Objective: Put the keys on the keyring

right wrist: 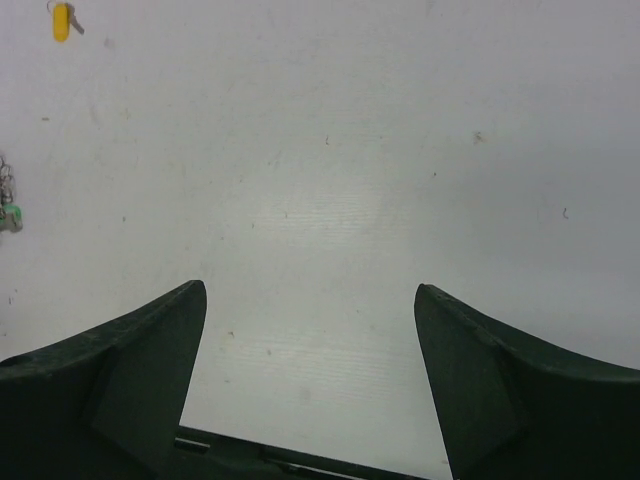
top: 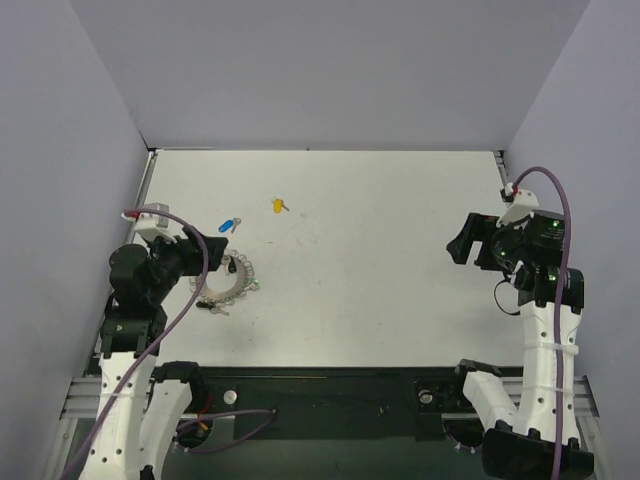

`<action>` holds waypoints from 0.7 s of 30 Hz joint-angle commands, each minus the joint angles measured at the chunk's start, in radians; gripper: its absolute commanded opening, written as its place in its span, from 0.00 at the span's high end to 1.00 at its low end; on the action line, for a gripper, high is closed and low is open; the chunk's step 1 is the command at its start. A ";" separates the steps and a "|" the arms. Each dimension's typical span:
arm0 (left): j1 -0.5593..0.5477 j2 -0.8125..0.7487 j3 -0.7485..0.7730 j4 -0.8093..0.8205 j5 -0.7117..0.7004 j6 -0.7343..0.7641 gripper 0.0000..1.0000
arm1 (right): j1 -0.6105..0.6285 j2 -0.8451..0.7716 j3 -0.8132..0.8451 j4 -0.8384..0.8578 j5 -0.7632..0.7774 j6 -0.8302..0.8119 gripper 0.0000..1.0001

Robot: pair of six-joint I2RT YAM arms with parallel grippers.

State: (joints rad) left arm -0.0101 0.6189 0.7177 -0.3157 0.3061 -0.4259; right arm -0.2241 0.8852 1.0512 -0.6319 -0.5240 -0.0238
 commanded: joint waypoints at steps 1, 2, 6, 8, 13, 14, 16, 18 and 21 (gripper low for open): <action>-0.005 -0.064 0.111 -0.117 -0.013 0.093 0.17 | -0.008 -0.018 0.013 0.066 0.127 0.221 0.20; -0.008 -0.071 0.106 -0.117 -0.006 0.092 0.17 | -0.008 -0.020 0.010 0.078 0.137 0.235 0.20; -0.031 -0.096 0.077 -0.108 -0.015 0.099 0.17 | -0.008 -0.035 0.006 0.101 0.174 0.278 0.19; -0.040 -0.108 0.056 -0.102 -0.042 0.116 0.17 | -0.008 -0.043 -0.003 0.110 0.188 0.295 0.18; -0.060 -0.131 -0.015 -0.030 -0.042 0.127 0.16 | -0.008 -0.060 -0.045 0.121 0.176 0.277 0.18; -0.063 -0.137 -0.023 -0.020 -0.042 0.127 0.16 | -0.008 -0.060 -0.049 0.121 0.176 0.274 0.18; -0.068 -0.142 -0.052 0.003 -0.053 0.125 0.16 | -0.008 -0.066 -0.063 0.121 0.179 0.269 0.17; -0.077 -0.148 -0.076 0.021 -0.076 0.122 0.16 | -0.009 -0.068 -0.071 0.123 0.176 0.268 0.17; -0.087 -0.159 -0.110 0.033 -0.123 0.118 0.14 | -0.015 -0.063 -0.077 0.124 0.162 0.268 0.16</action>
State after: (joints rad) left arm -0.0826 0.4816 0.6296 -0.3695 0.2493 -0.3172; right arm -0.2249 0.8272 0.9844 -0.5335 -0.3630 0.2356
